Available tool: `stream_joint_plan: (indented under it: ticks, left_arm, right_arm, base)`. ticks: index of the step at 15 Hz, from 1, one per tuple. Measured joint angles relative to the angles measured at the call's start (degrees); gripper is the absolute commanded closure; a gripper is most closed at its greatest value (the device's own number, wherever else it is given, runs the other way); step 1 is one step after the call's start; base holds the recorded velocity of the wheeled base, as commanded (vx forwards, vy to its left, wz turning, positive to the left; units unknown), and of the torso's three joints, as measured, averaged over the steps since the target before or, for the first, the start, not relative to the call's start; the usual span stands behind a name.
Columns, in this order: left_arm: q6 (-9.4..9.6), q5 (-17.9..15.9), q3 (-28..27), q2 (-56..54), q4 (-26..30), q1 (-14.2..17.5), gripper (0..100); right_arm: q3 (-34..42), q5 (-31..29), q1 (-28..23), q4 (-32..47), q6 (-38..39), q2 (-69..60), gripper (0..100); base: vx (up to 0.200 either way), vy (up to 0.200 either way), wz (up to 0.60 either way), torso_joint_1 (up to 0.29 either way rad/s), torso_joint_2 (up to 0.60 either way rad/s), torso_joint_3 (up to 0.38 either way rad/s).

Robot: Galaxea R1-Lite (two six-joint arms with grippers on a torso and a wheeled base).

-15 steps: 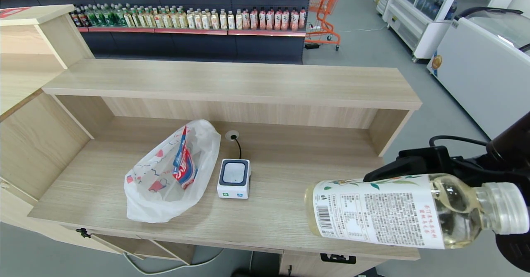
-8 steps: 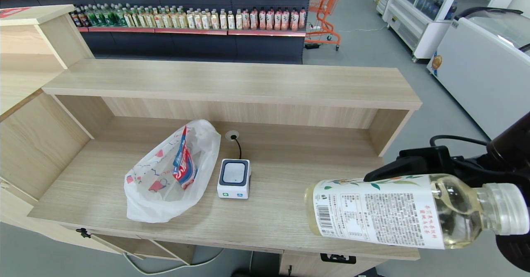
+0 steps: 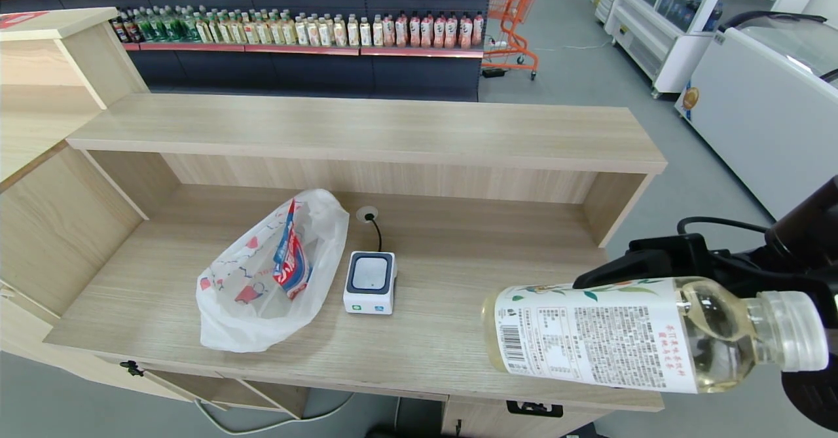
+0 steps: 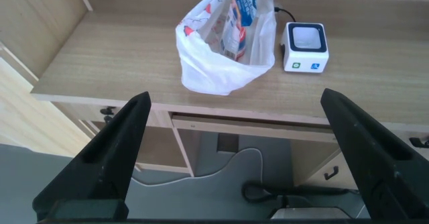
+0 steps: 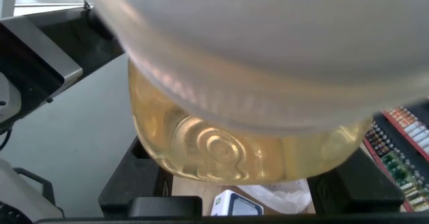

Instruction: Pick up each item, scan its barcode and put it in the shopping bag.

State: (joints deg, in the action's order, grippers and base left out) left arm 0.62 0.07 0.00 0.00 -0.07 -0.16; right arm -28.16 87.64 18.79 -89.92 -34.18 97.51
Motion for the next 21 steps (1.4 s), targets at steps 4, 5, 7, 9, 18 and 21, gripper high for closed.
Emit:
stream_joint_plan:
  ticks: [4, 5, 7, 9, 18, 21]
  left_arm:
    - [0.00, 0.00, 0.00, 0.00, 0.00, -0.02, 0]
    - [-0.02, 0.00, 0.00, 0.00, 0.00, -0.02, 0]
    - [0.00, 0.00, 0.00, 0.00, 0.00, 0.00, 0]
    - [0.00, 0.00, 0.00, 0.00, 0.00, 0.00, 0]
    - [0.00, 0.00, 0.00, 0.00, 0.00, -0.02, 0]
    - [0.00, -0.05, 0.00, 0.00, 0.00, -0.02, 0]
  right_arm:
    - [0.20, 0.00, 0.10, -0.02, -0.24, 0.63, 100]
    - [0.33, 0.00, 0.15, -0.02, -0.27, 0.65, 100]
    - [0.82, 0.00, 0.21, -0.02, -0.27, 0.56, 100]
    - [1.07, 0.00, 0.28, 0.00, -0.27, 0.39, 100]
    - [3.13, -9.98, -0.88, 4.50, 7.80, -5.34, 100]
    - [3.24, -43.25, -2.23, 32.13, 20.86, -14.02, 100]
  base:
    - [0.000, 0.000, 0.00, 0.000, 0.00, 0.000]
    - [0.000, 0.000, 0.00, 0.000, 0.00, 0.000]
    - [0.000, 0.000, 0.00, 0.000, 0.00, 0.000]
    - [0.000, 0.000, 0.00, 0.000, 0.00, 0.000]
    - [0.000, 0.000, 0.00, 0.000, 0.00, 0.000]
    - [0.000, 0.000, 0.00, 0.000, 0.00, 0.000]
